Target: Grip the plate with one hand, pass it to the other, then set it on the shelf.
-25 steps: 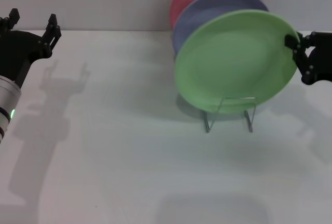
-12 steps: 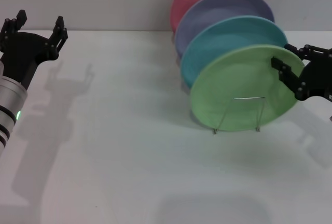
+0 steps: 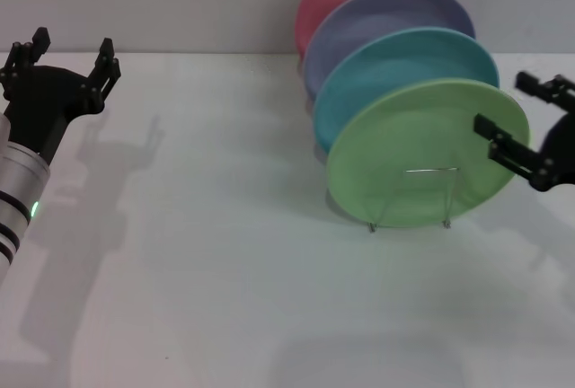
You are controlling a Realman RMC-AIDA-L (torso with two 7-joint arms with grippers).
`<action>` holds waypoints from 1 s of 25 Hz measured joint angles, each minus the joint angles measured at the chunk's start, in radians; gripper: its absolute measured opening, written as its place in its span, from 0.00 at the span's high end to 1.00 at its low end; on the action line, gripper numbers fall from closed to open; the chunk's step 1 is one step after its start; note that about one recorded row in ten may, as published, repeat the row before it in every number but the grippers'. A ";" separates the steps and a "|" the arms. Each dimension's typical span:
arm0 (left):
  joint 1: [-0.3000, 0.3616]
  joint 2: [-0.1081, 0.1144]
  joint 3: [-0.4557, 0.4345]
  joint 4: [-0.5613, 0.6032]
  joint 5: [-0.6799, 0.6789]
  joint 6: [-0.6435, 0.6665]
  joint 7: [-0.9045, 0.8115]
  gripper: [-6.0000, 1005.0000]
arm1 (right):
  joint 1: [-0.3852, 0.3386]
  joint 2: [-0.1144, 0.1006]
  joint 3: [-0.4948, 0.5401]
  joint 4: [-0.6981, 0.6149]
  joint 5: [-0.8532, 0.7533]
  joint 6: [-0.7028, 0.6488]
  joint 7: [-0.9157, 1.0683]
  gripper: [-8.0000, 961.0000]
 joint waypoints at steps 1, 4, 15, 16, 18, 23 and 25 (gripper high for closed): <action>0.000 0.000 0.001 0.003 -0.001 0.001 0.000 0.23 | -0.009 0.001 0.012 -0.019 0.041 0.044 -0.028 0.33; 0.001 0.000 0.006 0.009 -0.001 0.010 0.000 0.23 | -0.023 0.003 0.083 -0.105 0.148 0.192 -0.073 0.28; -0.030 -0.007 0.029 0.284 -0.003 0.362 -0.140 0.22 | -0.022 0.009 0.258 -0.564 0.638 0.496 -0.232 0.21; -0.037 -0.007 0.028 0.323 -0.003 0.394 -0.165 0.22 | -0.026 0.009 0.257 -0.593 0.675 0.492 -0.242 0.21; -0.037 -0.007 0.028 0.323 -0.003 0.394 -0.165 0.22 | -0.024 0.009 0.256 -0.650 0.746 0.475 -0.261 0.21; -0.115 -0.006 0.016 0.551 -0.009 0.463 -0.249 0.22 | 0.011 0.009 0.248 -0.753 0.841 0.387 -0.296 0.21; -0.137 -0.007 0.017 0.590 -0.012 0.459 -0.250 0.22 | 0.015 0.008 0.241 -0.767 0.840 0.372 -0.312 0.21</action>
